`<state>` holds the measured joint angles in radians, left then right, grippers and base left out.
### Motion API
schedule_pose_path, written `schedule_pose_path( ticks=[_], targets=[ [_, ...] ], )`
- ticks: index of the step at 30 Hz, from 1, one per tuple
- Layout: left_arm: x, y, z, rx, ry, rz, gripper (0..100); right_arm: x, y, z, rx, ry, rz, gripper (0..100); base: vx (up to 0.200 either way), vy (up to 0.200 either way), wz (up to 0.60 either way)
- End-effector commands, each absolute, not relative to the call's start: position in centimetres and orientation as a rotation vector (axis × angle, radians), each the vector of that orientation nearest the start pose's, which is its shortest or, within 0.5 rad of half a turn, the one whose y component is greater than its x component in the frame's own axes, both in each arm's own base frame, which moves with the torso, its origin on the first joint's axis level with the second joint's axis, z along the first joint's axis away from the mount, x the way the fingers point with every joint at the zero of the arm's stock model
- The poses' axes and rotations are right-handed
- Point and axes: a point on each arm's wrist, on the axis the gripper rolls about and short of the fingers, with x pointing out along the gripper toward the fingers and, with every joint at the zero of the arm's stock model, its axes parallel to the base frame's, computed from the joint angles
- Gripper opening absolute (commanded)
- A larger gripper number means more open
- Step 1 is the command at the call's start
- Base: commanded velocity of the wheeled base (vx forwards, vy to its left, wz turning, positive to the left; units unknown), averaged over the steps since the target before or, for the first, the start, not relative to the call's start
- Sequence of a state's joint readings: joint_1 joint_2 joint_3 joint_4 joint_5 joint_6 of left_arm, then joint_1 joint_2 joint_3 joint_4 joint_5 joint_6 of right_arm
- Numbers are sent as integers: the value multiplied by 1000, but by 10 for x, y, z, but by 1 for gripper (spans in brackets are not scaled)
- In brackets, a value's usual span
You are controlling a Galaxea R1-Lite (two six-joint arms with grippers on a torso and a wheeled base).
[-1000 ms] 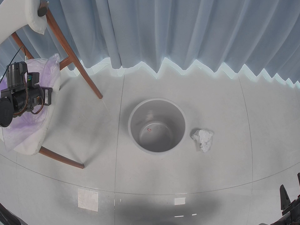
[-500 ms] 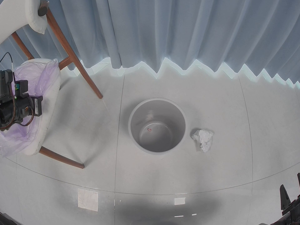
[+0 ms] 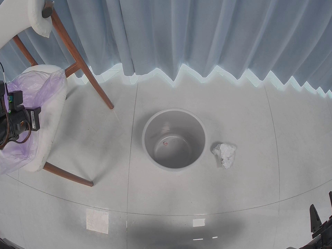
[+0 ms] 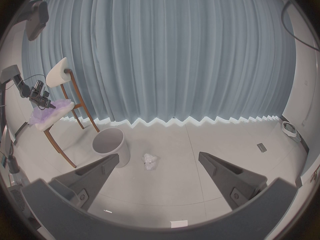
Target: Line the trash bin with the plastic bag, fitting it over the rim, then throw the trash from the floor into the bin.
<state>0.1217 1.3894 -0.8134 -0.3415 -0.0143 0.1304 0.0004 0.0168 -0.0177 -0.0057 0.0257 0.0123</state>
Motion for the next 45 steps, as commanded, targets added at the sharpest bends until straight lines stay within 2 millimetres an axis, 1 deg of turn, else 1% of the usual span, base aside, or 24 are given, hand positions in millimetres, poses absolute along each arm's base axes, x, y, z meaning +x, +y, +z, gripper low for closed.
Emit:
schedule_pose_path(
  ticks=[1,4,5,6,8,10,11,12,14,17,18,19,21,22,23,24,25,27,29,30,31,36,42,45],
  targets=[
    [224,25,247,66,207,40,0,-23,1,76,12,-6,26,100,0,0,0],
    [219,21,252,-14,178,-73,0,-23,1,76,12,-6,28,100,0,0,0],
    [219,21,252,-14,178,-73,0,-23,1,76,12,-6,28,100,0,0,0],
    [212,16,260,-49,145,-158,0,-23,1,76,12,-6,26,100,0,0,0],
    [207,5,265,-64,131,-263,0,-23,1,76,12,-6,28,100,0,0,0],
    [205,-3,264,-73,135,-334,0,-23,1,76,12,-6,28,100,0,0,0],
    [204,-15,264,-75,137,-406,0,-23,1,76,12,-6,26,100,0,0,0],
    [204,-16,264,-75,136,-413,0,-23,1,76,12,-6,28,100,0,0,0],
    [201,-43,265,-67,134,-550,0,-23,1,76,12,-6,28,100,0,0,0],
    [195,-68,266,-63,137,-675,0,-23,1,76,12,-6,26,100,0,0,0],
    [195,-68,266,-63,137,-675,0,-23,1,76,12,-6,26,100,0,0,0],
    [188,-88,266,-59,142,-774,0,-23,1,76,12,-6,26,100,0,0,0],
    [185,-103,266,-59,151,-850,0,-23,1,76,14,-6,26,100,0,0,0],
    [184,-105,266,-60,152,-856,0,-23,1,76,14,-6,26,100,0,0,0],
    [182,-118,266,-82,164,-914,0,-23,1,76,14,-6,28,100,0,0,0],
    [179,-125,269,-103,161,-943,0,-23,1,76,14,-6,28,100,0,0,0],
    [179,-125,269,-103,161,-943,0,-23,1,76,14,-6,28,100,0,0,0],
    [174,-140,282,-178,131,-1010,0,-23,1,76,14,-6,26,100,0,0,0],
    [179,-152,289,-239,141,-1035,0,-23,1,76,14,-6,26,100,0,0,0],
    [179,-152,290,-242,139,-1037,0,-23,1,76,14,-6,28,100,0,0,0],
    [185,-158,294,-270,144,-1038,0,-23,1,76,14,-6,26,100,0,0,0],
    [200,-170,290,-271,166,-1033,0,-23,1,76,14,-7,28,100,0,0,0],
    [209,-175,285,-269,180,-1028,0,-23,1,76,14,-7,28,100,0,0,0],
    [213,-179,297,-279,105,-1041,0,-23,1,76,14,-6,28,100,0,0,0]
  ],
)
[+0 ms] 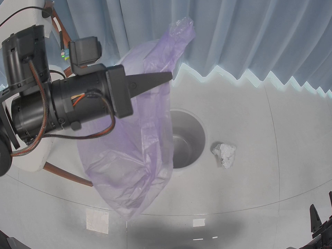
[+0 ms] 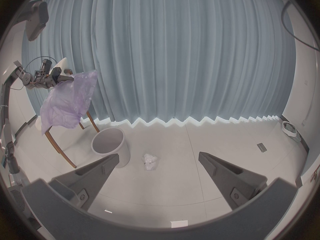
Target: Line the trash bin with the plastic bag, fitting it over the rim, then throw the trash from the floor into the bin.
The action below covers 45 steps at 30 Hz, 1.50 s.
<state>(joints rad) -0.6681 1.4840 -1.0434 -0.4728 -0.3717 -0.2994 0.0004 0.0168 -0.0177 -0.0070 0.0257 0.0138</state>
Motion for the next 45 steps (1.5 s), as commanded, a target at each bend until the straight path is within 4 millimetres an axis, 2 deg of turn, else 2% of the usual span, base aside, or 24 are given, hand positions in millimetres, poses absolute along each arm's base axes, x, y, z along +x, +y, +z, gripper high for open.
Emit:
schedule_pose_path(
  ticks=[1,5,7,11,15,16,17,18,19,20,26,32,35,37,38,39,41,42,45],
  targets=[
    [215,-181,301,-282,83,-1044,0,-23,1,76,14,-7,28,100,0,0,0],
    [221,-184,307,-285,67,-1042,0,-23,1,76,12,-8,26,100,0,0,0],
    [222,-183,303,-283,80,-1032,0,-23,1,76,14,-7,28,100,0,0,0],
    [230,-179,283,-273,137,-974,0,-23,1,76,14,-7,28,100,0,0,0],
    [250,-172,244,-219,240,-858,0,-23,1,76,14,-6,26,100,0,0,0],
    [252,-172,241,-213,245,-849,0,-23,1,76,14,-7,28,100,0,0,0],
    [259,-167,227,-169,272,-812,0,-23,1,76,14,-7,28,100,0,0,0],
    [259,-167,227,-169,272,-812,0,-23,1,76,14,-7,28,100,0,0,0],
    [268,-161,214,-116,285,-777,0,-23,1,76,14,-6,28,100,0,0,0],
    [271,-158,211,-93,282,-766,0,-23,1,76,14,-7,28,100,0,0,0],
    [283,-141,215,41,211,-677,0,-23,1,76,12,-8,28,100,0,0,0],
    [286,-136,218,68,193,-582,0,-23,1,76,12,-6,26,100,0,0,0],
    [290,-141,222,71,181,-534,0,-23,1,76,11,-6,28,100,0,0,0],
    [291,-160,213,80,203,-571,0,-23,1,76,12,-6,26,100,0,0,0],
    [291,-160,213,80,203,-571,0,-23,1,76,12,-6,26,100,0,0,0],
    [289,-178,214,79,200,-614,0,-23,1,76,11,-3,26,100,0,0,0],
    [291,-182,209,86,216,-616,0,-23,1,76,11,-3,26,100,0,0,0],
    [299,-187,195,105,249,-615,0,-23,1,76,12,-3,26,100,0,0,0],
    [306,-190,192,104,256,-623,0,-23,1,76,11,-3,26,100,0,0,0]
  ],
)
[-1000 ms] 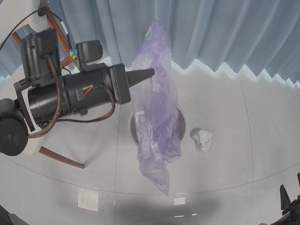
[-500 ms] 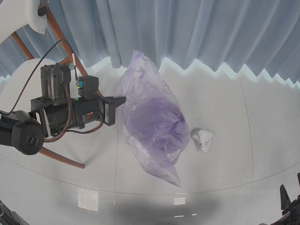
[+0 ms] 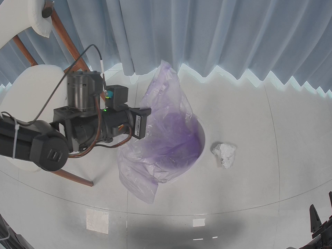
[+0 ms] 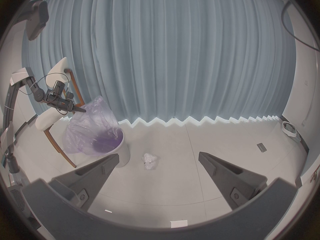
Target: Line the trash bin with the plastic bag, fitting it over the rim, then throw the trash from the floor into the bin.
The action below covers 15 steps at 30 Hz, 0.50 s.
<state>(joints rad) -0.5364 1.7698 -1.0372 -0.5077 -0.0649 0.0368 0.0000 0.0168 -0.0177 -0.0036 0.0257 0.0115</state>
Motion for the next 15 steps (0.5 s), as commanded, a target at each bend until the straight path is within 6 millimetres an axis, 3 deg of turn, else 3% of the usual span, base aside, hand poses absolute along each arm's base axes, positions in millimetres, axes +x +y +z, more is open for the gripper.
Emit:
schedule_pose_path(
  ticks=[1,4,13,15],
  targets=[
    [307,-190,192,104,256,-621,0,-23,1,76,11,-3,26,100,0,0,0],
    [310,-190,195,105,268,-615,0,-23,1,76,9,-4,28,100,0,0,0],
    [304,-199,195,110,315,-632,0,-23,1,76,8,-3,28,100,200,0,0],
    [304,-199,194,111,316,-630,0,-23,1,76,8,-3,28,100,0,0,0]
  ],
)
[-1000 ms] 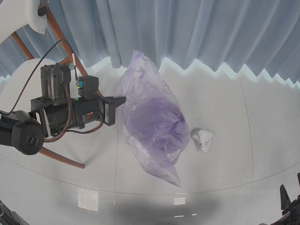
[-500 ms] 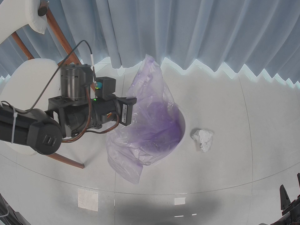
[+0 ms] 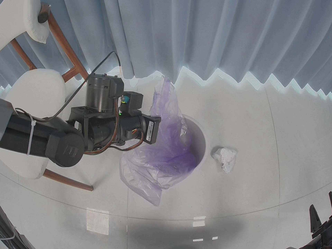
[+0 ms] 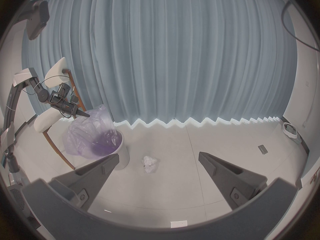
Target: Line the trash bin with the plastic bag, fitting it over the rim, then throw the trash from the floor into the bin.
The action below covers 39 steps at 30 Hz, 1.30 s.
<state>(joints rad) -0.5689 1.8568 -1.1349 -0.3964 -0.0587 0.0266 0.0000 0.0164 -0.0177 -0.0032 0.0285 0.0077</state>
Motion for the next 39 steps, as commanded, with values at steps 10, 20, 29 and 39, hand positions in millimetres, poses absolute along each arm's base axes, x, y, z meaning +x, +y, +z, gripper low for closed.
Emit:
schedule_pose_path(
  ticks=[10,20,29,39],
  targets=[
    [300,-206,194,99,317,-558,0,-23,1,76,2,0,29,100,0,0,0],
    [269,-216,188,85,349,-570,0,66,17,187,196,267,262,100,0,0,0],
    [264,-224,190,355,186,-650,0,151,47,208,299,488,493,100,0,0,0],
    [258,-244,148,704,67,-733,0,227,138,197,401,639,613,100,0,0,0]
  ],
)
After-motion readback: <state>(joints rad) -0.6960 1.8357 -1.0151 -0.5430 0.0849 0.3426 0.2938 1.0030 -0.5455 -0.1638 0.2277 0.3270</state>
